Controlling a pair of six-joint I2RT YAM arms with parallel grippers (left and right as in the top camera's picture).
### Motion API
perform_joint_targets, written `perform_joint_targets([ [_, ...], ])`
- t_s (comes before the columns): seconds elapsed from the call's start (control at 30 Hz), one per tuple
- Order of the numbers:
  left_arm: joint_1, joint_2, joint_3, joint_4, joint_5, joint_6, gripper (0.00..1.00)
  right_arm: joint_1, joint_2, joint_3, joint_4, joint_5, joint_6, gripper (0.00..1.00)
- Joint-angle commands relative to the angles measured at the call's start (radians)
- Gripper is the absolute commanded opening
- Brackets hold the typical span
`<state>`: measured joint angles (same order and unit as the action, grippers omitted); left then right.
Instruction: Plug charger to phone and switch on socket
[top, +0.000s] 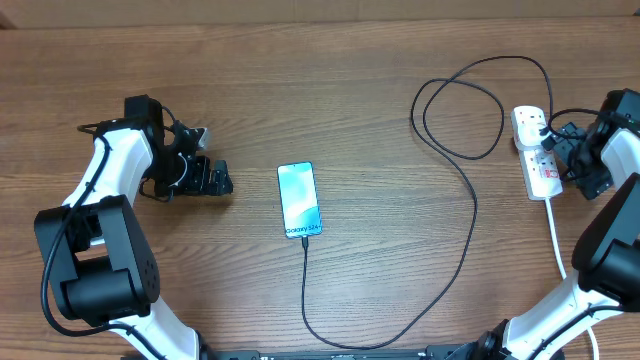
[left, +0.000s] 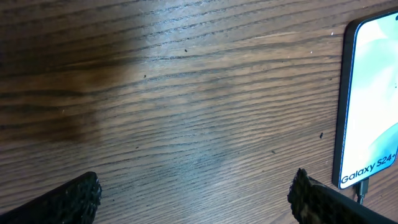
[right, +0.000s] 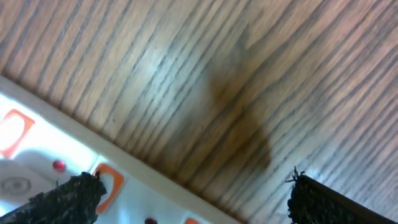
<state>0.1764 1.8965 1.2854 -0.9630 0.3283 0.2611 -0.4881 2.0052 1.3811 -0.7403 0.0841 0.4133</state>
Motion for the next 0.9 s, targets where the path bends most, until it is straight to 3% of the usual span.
perform_joint_targets([
  [0.0,-0.008,-0.008,0.004,0.001,0.001,-0.007,1.00,0.057,0.036,-0.036,-0.048,-0.082,-0.052,1.00],
  [0.27,-0.008,-0.008,0.004,0.001,0.001,-0.007,1.00,0.055,0.036,-0.035,-0.072,-0.077,-0.053,1.00],
  [0.4,-0.008,-0.008,0.004,0.001,0.001,-0.007,1.00,0.043,0.035,-0.031,-0.098,0.016,-0.052,1.00],
  [0.63,-0.008,-0.008,0.004,0.001,0.001,-0.007,1.00,0.014,0.009,0.161,-0.338,0.029,-0.091,1.00],
  [0.87,-0.008,-0.008,0.004,0.001,0.001,-0.007,1.00,0.017,-0.028,0.215,-0.388,0.000,-0.160,1.00],
])
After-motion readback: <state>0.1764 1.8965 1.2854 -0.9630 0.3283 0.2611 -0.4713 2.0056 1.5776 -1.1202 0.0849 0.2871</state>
